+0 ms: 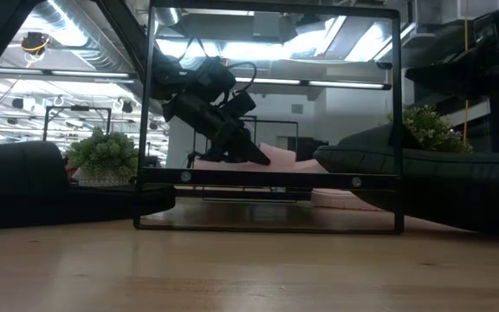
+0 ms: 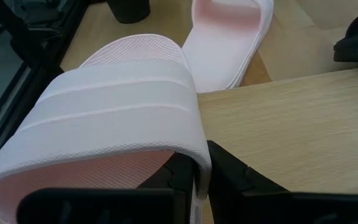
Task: Pick and place slides into the shelf
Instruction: Put the left pink slides on the shelf
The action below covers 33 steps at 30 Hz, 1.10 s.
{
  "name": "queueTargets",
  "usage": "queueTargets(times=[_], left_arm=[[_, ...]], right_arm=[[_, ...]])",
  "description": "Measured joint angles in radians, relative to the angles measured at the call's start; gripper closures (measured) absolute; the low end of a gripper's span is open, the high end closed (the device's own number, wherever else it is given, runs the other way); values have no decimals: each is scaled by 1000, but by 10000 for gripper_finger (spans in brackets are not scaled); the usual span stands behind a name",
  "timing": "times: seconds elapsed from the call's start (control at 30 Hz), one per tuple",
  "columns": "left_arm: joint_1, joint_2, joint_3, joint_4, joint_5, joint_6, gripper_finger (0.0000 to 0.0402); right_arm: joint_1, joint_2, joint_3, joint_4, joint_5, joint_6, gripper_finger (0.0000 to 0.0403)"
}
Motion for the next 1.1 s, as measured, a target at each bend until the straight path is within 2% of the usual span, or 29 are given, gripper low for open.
queueTargets(times=[0.37, 0.53, 0.73, 0.87, 1.1], left_arm=[[-4, 0, 0, 10, -16, 50, 326], [-24, 0, 0, 10, -102, 46, 306], [-55, 0, 0, 11, -218, 52, 260], [-65, 0, 0, 10, -245, 79, 242], [-65, -2, 0, -15, -253, 79, 239]], right_arm=[[0, 0, 0, 0, 0, 3, 384], [0, 0, 0, 0, 0, 3, 384], [0, 0, 0, 0, 0, 4, 384], [0, 0, 0, 0, 0, 25, 384], [0, 0, 0, 0, -1, 26, 384]])
